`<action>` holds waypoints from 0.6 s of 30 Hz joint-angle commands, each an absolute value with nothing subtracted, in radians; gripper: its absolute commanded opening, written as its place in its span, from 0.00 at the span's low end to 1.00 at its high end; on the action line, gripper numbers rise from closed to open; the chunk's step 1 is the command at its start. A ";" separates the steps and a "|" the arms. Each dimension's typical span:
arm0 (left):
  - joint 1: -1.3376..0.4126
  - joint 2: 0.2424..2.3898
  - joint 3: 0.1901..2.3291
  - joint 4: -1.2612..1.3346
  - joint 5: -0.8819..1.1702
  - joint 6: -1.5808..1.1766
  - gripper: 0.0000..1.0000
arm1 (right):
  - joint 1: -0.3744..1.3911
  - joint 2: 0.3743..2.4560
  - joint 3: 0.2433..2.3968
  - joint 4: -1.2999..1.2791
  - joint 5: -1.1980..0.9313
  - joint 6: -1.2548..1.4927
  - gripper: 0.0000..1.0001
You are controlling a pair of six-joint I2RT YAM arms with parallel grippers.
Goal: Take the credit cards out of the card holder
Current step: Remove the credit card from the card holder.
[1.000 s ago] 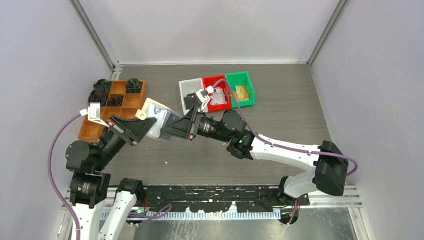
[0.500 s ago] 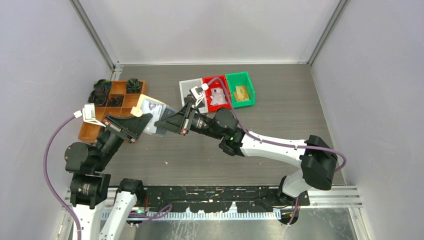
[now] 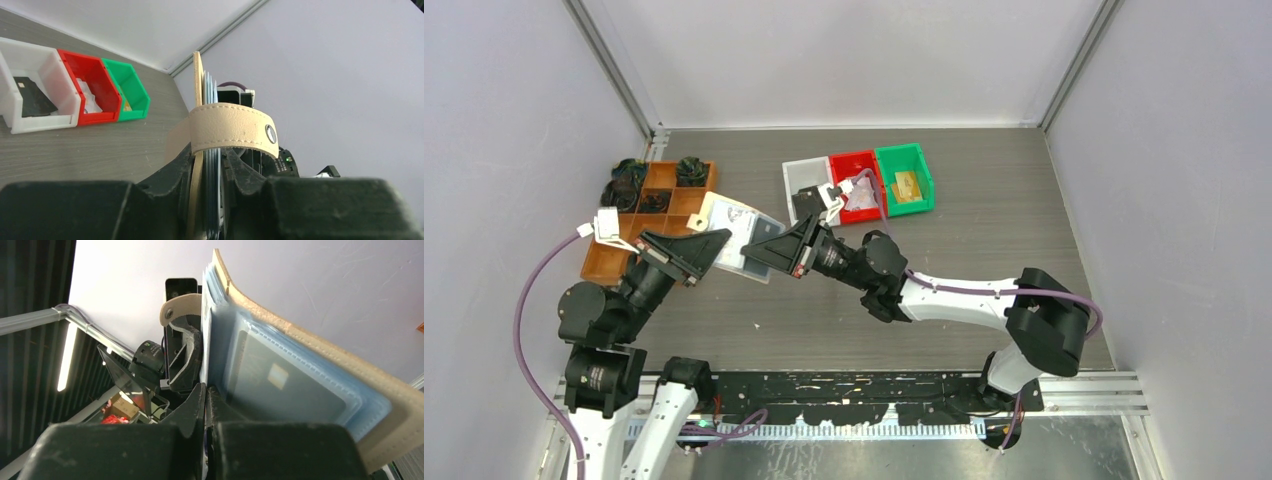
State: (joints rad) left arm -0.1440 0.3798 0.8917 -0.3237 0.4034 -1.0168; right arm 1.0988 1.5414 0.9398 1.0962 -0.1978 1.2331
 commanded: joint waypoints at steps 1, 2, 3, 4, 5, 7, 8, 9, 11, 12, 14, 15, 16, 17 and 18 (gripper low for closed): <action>-0.144 0.384 0.923 -0.286 0.379 -1.040 0.24 | 1.101 1.551 0.912 1.258 -0.134 1.265 0.01; -0.145 0.385 0.922 -0.283 0.379 -1.042 0.24 | 1.101 1.562 0.900 1.268 -0.128 1.283 0.01; -0.144 0.384 0.921 -0.277 0.379 -1.044 0.24 | 1.102 1.575 0.890 1.281 -0.124 1.298 0.01; -0.144 0.385 0.920 -0.272 0.378 -1.046 0.23 | 1.102 1.585 0.879 1.300 -0.119 1.308 0.01; -0.144 0.385 0.920 -0.268 0.374 -1.047 0.21 | 1.105 1.593 0.871 1.312 -0.116 1.314 0.01; -0.144 0.387 0.923 -0.265 0.369 -1.049 0.19 | 1.110 1.599 0.859 1.323 -0.112 1.320 0.01; -0.144 0.388 0.926 -0.262 0.367 -1.048 0.18 | 1.110 1.601 0.853 1.325 -0.110 1.321 0.01; -0.146 0.388 0.927 -0.262 0.369 -1.049 0.16 | 1.111 1.598 0.847 1.329 -0.106 1.321 0.01; -0.145 0.389 0.931 -0.261 0.367 -1.049 0.14 | 1.111 1.593 0.836 1.337 -0.099 1.321 0.01; -0.145 0.389 0.931 -0.259 0.368 -1.050 0.14 | 1.112 1.591 0.831 1.344 -0.097 1.321 0.01; -0.144 0.391 0.933 -0.256 0.366 -1.055 0.12 | 1.111 1.592 0.824 1.361 -0.094 1.322 0.01; -0.145 0.392 0.934 -0.256 0.363 -1.055 0.11 | 1.114 1.591 0.818 1.369 -0.090 1.323 0.01; -0.144 0.392 0.937 -0.257 0.360 -1.055 0.09 | 1.116 1.593 0.814 1.376 -0.090 1.324 0.01; -0.144 0.393 0.938 -0.259 0.355 -1.056 0.07 | 1.118 1.594 0.811 1.383 -0.090 1.324 0.01; -0.144 0.393 0.941 -0.261 0.349 -1.060 0.05 | 1.119 1.596 0.808 1.390 -0.090 1.325 0.01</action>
